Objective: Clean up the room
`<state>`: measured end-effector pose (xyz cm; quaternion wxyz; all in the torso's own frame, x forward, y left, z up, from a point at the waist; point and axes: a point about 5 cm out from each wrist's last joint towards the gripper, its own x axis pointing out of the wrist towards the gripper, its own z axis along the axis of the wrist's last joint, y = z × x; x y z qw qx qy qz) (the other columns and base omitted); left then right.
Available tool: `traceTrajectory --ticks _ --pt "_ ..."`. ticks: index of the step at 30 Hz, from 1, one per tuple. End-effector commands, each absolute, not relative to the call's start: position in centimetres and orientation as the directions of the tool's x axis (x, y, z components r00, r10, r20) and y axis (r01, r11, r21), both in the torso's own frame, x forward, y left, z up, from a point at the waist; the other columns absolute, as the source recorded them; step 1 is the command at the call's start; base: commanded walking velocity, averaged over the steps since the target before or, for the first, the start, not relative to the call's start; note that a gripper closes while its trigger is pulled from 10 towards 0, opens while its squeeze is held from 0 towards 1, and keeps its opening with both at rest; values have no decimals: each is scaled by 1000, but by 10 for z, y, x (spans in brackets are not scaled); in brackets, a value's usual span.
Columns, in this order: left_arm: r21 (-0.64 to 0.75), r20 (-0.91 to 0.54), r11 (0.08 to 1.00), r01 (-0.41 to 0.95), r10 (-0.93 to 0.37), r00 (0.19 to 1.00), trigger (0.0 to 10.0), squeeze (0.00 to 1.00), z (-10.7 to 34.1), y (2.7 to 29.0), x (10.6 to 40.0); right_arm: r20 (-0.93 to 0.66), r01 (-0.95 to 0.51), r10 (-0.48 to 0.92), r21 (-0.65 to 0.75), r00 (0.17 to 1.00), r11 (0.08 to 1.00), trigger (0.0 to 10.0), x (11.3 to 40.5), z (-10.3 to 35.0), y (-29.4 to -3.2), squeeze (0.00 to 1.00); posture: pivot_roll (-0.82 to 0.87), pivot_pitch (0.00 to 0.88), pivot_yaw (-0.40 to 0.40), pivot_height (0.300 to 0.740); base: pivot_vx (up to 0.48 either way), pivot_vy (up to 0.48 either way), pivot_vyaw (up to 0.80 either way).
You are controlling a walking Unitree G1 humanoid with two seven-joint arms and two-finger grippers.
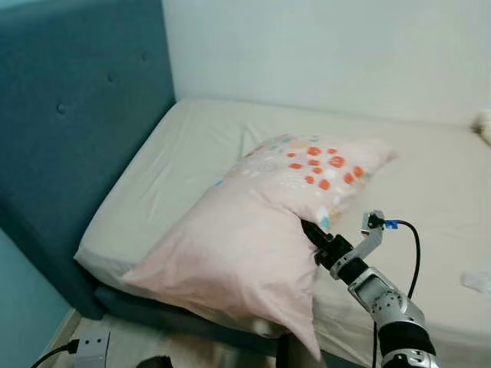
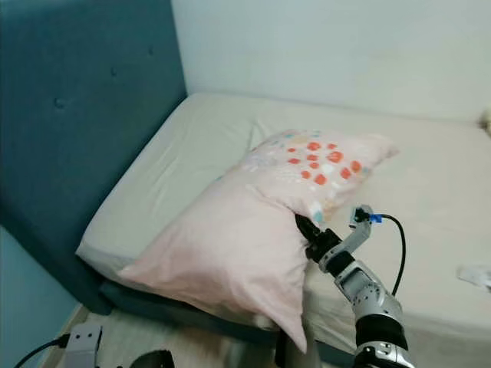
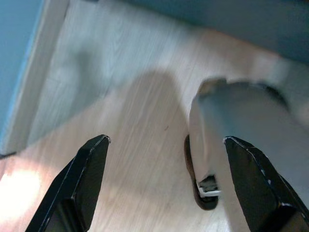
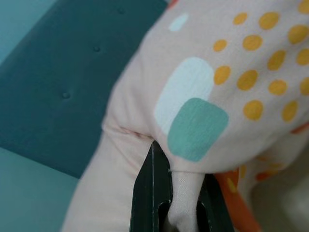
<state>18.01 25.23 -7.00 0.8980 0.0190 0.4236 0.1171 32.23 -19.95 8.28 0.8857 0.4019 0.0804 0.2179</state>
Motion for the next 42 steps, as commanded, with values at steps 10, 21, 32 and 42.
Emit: traceTrajectory --ticks 10,21,32,42 --pt "194 -780 960 -201 275 562 10000 0 -76 261 161 60 -359 471 732 880 579 0 325 90 -191 0 57 0 -66 633 0 0 0" --pt "198 -791 967 -162 255 557 10000 0 -79 256 160 79 -367 459 724 885 584 0 328 97 -190 0 51 0 -64 687 0 0 0" --pt "195 -809 971 -136 238 538 10000 0 -84 250 152 72 -378 470 704 880 601 0 331 102 -183 0 45 0 -63 731 0 0 0" --pt "181 -824 977 -112 213 525 10000 0 -87 245 148 -167 -300 474 585 864 754 10000 318 62 -168 0 29 0 -63 740 0 0 0"
